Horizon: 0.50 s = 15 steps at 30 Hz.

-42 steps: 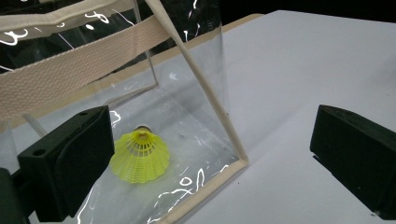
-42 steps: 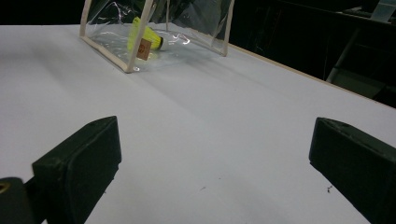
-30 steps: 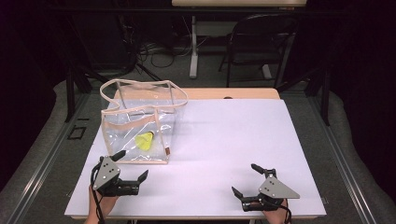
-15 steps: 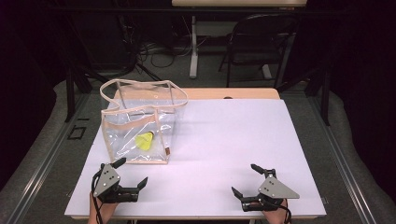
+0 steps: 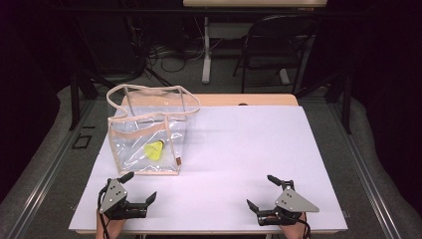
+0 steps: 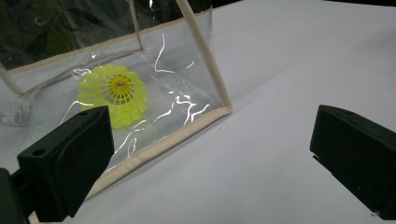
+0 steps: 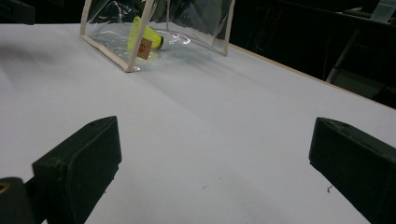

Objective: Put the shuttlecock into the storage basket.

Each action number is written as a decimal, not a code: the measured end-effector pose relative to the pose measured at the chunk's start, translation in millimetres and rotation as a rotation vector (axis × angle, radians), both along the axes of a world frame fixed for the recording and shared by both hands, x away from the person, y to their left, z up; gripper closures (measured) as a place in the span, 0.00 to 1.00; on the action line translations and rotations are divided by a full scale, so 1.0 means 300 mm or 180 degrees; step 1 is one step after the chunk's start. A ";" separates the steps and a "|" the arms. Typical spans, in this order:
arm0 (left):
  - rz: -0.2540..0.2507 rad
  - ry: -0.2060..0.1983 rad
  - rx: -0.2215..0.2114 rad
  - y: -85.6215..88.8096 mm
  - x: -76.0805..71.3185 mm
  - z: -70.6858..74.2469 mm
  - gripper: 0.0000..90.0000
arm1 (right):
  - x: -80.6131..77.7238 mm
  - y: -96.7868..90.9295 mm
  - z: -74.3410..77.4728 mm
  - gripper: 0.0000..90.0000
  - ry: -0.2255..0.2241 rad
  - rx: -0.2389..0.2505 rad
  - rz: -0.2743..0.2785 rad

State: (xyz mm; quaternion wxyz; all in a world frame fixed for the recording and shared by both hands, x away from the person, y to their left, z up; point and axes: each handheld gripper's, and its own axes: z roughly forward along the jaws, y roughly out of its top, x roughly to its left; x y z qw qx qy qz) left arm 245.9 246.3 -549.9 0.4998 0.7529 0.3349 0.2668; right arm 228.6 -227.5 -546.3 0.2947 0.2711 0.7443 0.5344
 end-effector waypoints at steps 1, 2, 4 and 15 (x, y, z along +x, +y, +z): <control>0.0004 0.0005 -0.0008 0.000 -0.002 -0.002 0.00 | 0.000 0.000 0.000 0.02 -0.0001 0.0003 0.0002; 0.0002 -0.0001 0.0003 0.001 -0.003 -0.003 0.00 | 0.000 0.000 0.000 0.02 -0.0007 0.0005 0.0005; 0.0016 -0.0001 0.0007 -0.001 -0.004 -0.007 0.00 | 0.000 0.000 0.000 0.02 0.0000 0.0002 0.0009; -0.0016 -0.0018 0.0004 0.008 -0.003 -0.011 0.00 | -0.001 0.006 0.001 0.02 -0.0007 -0.0015 0.0029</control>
